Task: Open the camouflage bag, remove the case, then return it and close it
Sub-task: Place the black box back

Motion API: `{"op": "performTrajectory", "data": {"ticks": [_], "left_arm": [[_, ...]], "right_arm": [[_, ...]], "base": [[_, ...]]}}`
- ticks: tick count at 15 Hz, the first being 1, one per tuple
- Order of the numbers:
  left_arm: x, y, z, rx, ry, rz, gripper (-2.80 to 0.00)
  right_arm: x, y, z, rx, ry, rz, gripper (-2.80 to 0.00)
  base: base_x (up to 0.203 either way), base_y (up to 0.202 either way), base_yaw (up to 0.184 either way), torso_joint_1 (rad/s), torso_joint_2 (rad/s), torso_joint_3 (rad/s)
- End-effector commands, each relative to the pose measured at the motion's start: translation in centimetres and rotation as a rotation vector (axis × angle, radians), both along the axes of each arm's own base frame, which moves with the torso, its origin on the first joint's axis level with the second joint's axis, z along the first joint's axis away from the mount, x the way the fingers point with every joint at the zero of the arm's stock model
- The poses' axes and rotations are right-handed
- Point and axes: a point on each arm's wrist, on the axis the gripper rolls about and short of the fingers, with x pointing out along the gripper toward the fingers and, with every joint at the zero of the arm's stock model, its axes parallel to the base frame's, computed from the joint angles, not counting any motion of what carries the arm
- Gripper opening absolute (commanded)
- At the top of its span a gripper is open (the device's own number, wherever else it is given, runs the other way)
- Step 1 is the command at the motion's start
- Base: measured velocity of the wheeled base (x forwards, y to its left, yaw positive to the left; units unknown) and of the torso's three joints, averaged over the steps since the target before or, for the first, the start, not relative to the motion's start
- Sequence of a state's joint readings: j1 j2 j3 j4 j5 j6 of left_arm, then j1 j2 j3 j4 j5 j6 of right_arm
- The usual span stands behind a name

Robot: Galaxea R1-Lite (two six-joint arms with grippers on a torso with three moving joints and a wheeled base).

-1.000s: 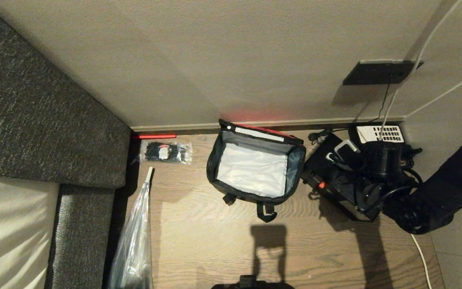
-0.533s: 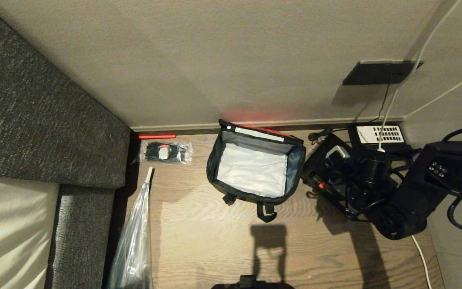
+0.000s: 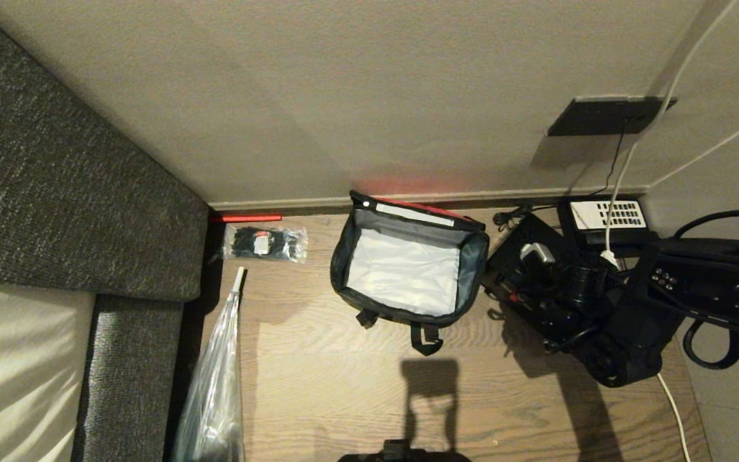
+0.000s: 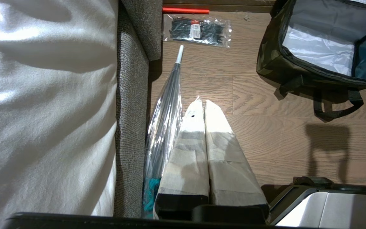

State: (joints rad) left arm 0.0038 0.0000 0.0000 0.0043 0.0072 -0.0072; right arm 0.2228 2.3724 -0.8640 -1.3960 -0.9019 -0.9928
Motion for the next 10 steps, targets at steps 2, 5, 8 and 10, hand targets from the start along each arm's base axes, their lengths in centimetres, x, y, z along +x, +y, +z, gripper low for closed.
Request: {"op": "performTrajectory", "data": {"ticks": [2,5,8,10], "left_arm": [[0.0,0.0,-0.1,0.0,0.003,0.001,-2.8],[0.0,0.0,-0.1,0.0,0.003,0.001,-2.8],[0.0,0.0,-0.1,0.0,0.003,0.001,-2.8],[0.0,0.0,-0.1,0.0,0.003,0.001,-2.8]], "right_arm": [[0.2,0.1,-0.9,-0.006,0.016,-0.003,0.0],[1.2,-0.1,-1.7,-0.003,0.001,-0.014,0.0],[2.6,-1.1,-1.5,-0.022,-0.057,-0.041,0.0],[3.4,-1.3,-1.2,-0.021,-0.095,-0.05,0.0]], "base": [[0.0,0.0,0.0,0.0,0.0,0.0],[0.0,0.0,0.0,0.0,0.0,0.0],[0.0,0.0,0.0,0.0,0.0,0.0],[0.0,0.0,0.0,0.0,0.0,0.0]]}}
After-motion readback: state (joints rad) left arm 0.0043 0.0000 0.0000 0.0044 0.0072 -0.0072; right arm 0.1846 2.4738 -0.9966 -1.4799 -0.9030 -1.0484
